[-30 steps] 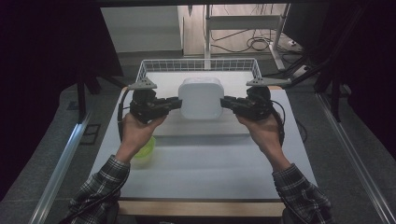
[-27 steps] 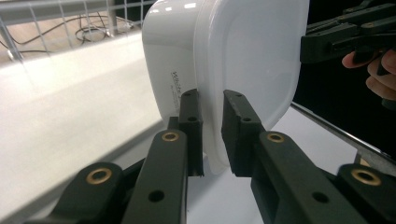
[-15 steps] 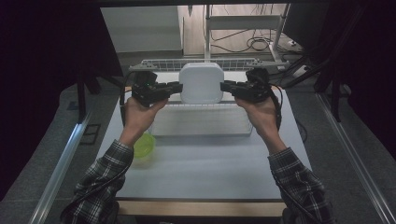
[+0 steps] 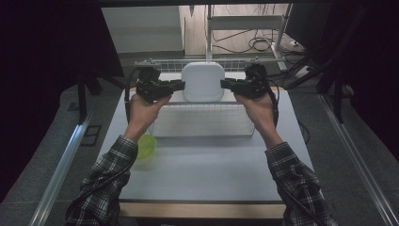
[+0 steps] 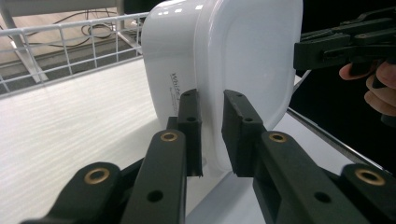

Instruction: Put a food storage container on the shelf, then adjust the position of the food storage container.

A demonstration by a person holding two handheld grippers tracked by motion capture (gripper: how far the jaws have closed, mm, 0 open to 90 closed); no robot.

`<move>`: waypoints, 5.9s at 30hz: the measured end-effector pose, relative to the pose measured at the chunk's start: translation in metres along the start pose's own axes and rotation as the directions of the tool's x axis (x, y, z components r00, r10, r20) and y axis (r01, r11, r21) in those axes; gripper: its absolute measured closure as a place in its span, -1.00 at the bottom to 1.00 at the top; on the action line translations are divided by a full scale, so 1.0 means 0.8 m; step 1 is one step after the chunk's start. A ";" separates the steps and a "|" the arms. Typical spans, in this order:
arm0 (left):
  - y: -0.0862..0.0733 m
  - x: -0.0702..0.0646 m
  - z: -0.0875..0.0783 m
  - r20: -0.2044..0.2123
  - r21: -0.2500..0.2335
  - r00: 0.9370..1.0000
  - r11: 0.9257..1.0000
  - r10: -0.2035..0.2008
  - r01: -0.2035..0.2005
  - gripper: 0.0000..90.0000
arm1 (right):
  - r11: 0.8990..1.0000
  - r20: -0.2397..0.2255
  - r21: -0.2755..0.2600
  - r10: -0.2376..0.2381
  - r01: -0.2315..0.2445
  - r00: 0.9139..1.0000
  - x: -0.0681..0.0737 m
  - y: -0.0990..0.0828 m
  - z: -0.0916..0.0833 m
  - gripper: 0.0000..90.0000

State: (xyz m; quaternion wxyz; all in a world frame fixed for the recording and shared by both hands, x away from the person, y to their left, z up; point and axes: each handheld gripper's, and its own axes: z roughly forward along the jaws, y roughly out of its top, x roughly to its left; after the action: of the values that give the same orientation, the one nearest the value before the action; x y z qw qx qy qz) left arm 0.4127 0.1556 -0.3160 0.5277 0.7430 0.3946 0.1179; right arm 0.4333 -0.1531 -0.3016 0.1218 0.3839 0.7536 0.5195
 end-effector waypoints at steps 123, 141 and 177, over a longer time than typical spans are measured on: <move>-0.271 -0.043 -0.031 -0.072 0.025 0.987 0.990 0.143 -0.141 -0.91 | 0.977 -0.018 0.088 -0.196 0.196 0.981 0.018 -0.242 -0.037 -1.00; -0.304 -0.059 -0.001 -0.025 0.167 0.980 0.967 0.198 -0.191 -0.95 | 0.958 -0.013 0.189 -0.218 0.216 0.976 0.016 -0.293 -0.037 -1.00; -0.269 0.040 -0.092 -0.257 0.053 0.966 0.999 0.013 0.001 0.92 | 0.957 0.015 0.218 -0.198 0.190 0.980 -0.001 -0.301 -0.031 -0.98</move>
State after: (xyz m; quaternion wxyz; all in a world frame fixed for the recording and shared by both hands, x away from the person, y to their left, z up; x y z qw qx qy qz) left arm 0.2909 0.2574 -0.4821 0.4519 0.7362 0.4604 0.2044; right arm 0.3107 -0.2108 -0.5025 0.1436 0.3283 0.8371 0.4134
